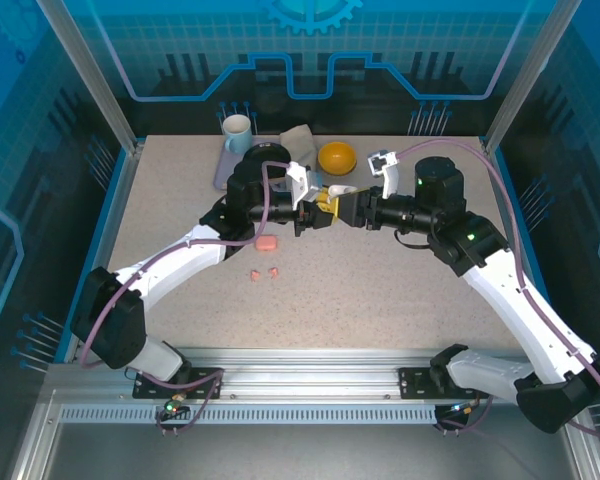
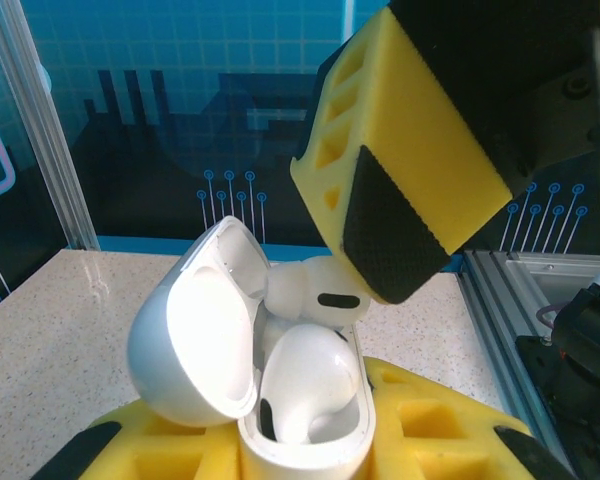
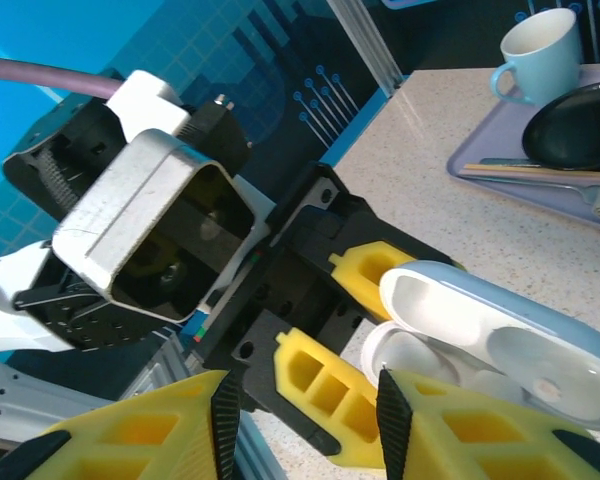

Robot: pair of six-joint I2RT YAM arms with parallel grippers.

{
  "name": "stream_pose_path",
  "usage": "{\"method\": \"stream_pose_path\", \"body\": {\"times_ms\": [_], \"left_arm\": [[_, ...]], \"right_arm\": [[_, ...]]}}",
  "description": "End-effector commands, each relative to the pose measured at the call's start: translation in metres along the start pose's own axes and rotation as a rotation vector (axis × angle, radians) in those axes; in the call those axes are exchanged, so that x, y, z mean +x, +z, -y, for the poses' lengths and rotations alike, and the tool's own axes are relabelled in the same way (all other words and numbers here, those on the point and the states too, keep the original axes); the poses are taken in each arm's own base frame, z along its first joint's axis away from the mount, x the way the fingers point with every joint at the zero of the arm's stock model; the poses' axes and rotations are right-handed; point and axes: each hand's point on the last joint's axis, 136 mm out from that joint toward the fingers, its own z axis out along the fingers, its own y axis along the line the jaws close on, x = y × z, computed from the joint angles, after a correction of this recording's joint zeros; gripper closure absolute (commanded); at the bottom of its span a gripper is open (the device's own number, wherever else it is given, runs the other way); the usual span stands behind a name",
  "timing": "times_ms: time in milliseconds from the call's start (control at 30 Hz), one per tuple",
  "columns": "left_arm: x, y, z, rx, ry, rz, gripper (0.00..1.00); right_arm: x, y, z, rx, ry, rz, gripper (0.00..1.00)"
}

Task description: Insert the wireless bluetooth earbuds into the charging case

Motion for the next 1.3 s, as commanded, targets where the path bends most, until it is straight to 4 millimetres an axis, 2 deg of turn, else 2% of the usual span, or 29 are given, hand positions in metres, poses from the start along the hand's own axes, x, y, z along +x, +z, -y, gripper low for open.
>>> {"method": "stream_pose_path", "body": {"times_ms": [0, 267, 467, 567, 733, 1267], "left_arm": [[-0.021, 0.0, 0.001, 0.006, 0.053, 0.039, 1.0], [-0.02, 0.0, 0.001, 0.004, 0.053, 0.037, 1.0], [-0.018, 0.0, 0.0, -0.001, 0.052, 0.036, 1.0], [-0.016, -0.001, -0.002, -0.006, 0.047, 0.033, 1.0], [-0.014, -0.001, -0.002, -0.008, 0.043, 0.032, 1.0], [-0.018, -0.002, -0.001, -0.002, 0.045, 0.041, 1.0]], "right_arm": [[-0.001, -0.004, 0.006, 0.043, -0.02, 0.005, 0.57], [0.001, -0.011, 0.021, 0.085, 0.011, 0.01, 0.58], [-0.003, -0.014, 0.003, -0.008, -0.004, 0.007, 0.58], [-0.01, -0.023, -0.006, -0.035, -0.025, 0.048, 0.57], [-0.02, -0.031, -0.005, -0.017, -0.026, 0.088, 0.57], [-0.023, -0.002, 0.025, 0.032, 0.009, 0.035, 0.57]]}}
